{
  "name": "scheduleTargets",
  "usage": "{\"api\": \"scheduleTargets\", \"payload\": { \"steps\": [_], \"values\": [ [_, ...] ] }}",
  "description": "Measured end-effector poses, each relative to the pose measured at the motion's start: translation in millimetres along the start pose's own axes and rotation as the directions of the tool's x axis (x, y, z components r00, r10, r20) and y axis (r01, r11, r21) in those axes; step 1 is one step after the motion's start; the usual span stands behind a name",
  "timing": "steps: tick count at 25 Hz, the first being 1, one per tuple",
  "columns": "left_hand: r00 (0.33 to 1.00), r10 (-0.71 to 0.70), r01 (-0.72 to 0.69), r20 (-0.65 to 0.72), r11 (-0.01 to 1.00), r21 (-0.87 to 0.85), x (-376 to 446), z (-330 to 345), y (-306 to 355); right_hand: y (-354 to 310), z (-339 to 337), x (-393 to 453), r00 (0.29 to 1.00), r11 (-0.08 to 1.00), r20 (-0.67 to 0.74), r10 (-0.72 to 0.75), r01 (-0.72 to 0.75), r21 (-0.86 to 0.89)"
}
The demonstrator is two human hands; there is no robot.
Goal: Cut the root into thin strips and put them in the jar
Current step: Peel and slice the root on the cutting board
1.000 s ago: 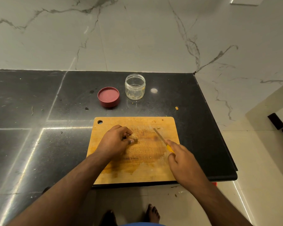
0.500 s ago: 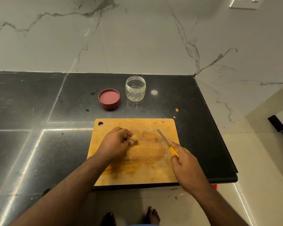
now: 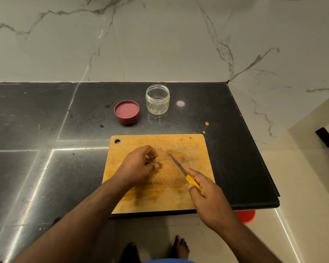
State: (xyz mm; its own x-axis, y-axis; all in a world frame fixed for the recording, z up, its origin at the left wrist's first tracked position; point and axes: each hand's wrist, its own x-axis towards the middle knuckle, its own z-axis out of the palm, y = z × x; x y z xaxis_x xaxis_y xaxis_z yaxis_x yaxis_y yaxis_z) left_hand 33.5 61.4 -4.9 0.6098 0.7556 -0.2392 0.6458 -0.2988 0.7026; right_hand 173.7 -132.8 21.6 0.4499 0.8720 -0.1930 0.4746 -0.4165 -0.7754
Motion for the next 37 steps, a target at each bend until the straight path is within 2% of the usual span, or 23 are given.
{"api": "scheduleTargets", "payload": {
  "steps": [5, 11, 16, 17, 19, 21, 22, 25, 31, 37],
  "values": [
    [0.997, -0.073, 0.072, 0.002, 0.988, -0.134, -3.9, -1.7, -5.1, 1.1, 1.0, -1.1, 1.0, 1.0, 0.015, 0.009, -0.009, 0.007],
    [0.999, -0.05, 0.05, 0.004, 0.982, -0.182, -5.2, -7.1, -5.8, -1.0, 0.7, -1.6, 0.999, 1.0, 0.034, 0.017, -0.017, 0.008],
    [0.965, -0.012, 0.015, 0.262, 1.0, -0.008, 16.9, -31.9, 10.6, -3.5, 4.4, 0.8, 0.998, 1.0, 0.066, 0.024, -0.023, -0.015],
    [0.961, -0.01, 0.006, 0.277, 1.0, 0.017, 21.4, -32.7, 14.2, -4.2, 6.6, 0.9, 0.997, 1.0, 0.08, 0.021, -0.019, -0.023],
    [0.983, -0.01, 0.0, 0.182, 0.998, 0.058, 28.0, -27.9, 16.9, -5.4, 9.1, 0.1, 0.995, 0.999, 0.101, 0.029, -0.025, -0.038],
    [0.997, -0.064, 0.06, 0.052, 0.994, 0.088, 26.3, -21.4, 17.3, -5.5, 8.7, -1.1, 0.994, 0.998, 0.103, 0.04, -0.035, -0.048],
    [0.994, -0.1, 0.097, 0.033, 0.992, 0.083, 22.9, -18.3, 17.6, -5.0, 8.0, -1.7, 0.994, 0.998, 0.103, 0.041, -0.036, -0.052],
    [0.983, -0.14, 0.137, 0.121, 0.99, 0.026, 13.6, -11.1, 17.4, -5.2, 6.3, -4.0, 0.992, 0.998, 0.119, 0.034, -0.027, -0.062],
    [0.984, -0.124, 0.118, 0.126, 0.992, 0.052, 13.7, -9.9, 18.9, -8.6, -5.0, 1.1, 0.998, 0.997, 0.058, 0.009, -0.005, -0.073],
    [0.985, -0.116, 0.116, 0.126, 0.993, 0.006, 13.7, -6.5, 21.9, -24.6, 2.8, 9.5, 0.993, 0.99, 0.109, -0.038, 0.052, -0.131]
  ]
}}
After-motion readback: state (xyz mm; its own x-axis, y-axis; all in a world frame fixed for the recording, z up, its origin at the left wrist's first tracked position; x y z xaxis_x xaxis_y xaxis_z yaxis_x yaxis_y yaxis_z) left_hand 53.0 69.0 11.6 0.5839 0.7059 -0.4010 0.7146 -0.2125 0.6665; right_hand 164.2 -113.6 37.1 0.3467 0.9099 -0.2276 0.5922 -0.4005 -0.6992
